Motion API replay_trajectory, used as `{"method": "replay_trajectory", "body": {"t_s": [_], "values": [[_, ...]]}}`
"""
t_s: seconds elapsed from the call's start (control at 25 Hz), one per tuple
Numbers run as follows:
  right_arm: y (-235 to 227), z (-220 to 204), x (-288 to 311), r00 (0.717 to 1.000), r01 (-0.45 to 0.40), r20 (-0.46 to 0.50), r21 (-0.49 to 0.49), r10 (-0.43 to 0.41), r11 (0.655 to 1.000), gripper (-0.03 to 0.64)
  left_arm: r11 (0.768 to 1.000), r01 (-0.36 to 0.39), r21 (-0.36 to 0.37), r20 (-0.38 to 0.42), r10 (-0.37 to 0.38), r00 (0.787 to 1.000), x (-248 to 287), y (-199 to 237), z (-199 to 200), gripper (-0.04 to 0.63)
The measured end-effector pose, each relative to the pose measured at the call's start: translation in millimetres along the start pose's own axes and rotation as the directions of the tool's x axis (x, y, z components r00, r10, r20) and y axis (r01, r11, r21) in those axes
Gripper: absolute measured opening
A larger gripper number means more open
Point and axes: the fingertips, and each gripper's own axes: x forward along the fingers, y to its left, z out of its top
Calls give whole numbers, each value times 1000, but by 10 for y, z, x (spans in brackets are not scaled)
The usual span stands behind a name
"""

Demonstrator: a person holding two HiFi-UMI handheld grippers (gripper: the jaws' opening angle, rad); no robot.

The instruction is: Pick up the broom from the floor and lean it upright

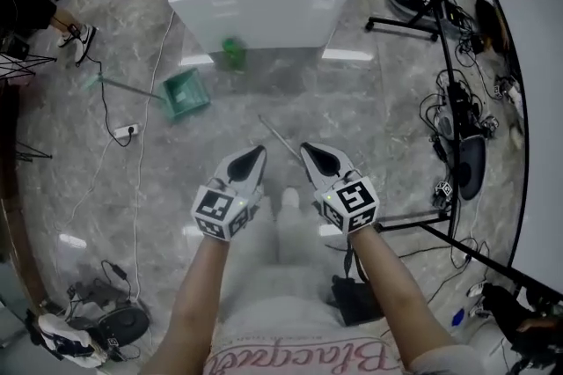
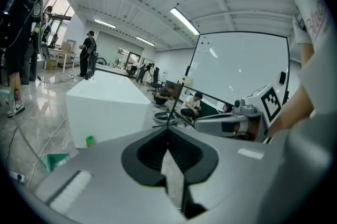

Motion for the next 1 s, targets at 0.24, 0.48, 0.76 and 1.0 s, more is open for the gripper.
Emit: {"method": "replay_trajectory", "body": {"t_s": [0.24,0.48,0.76,1.0], "values": [[-347,-843,602,977,95,-188,-26,-98,995,2,999,52,-2,-146,-52,988,389,429,-763,0],[-590,-1707,1210,934,128,-332,-29,-130,991,2,991,134,-6,-256,-131,958,853,845,-1453,0],[-846,-2995,1777,849,170,-512,34,-129,985,44,986,168,4,-364,-155,919,1302,1234,-2532,0],[-1097,-3922,2145,767,134,-632,-13,-112,991,106,982,186,-38,-389,-186,902,1656,1353,-3251,0]]}}
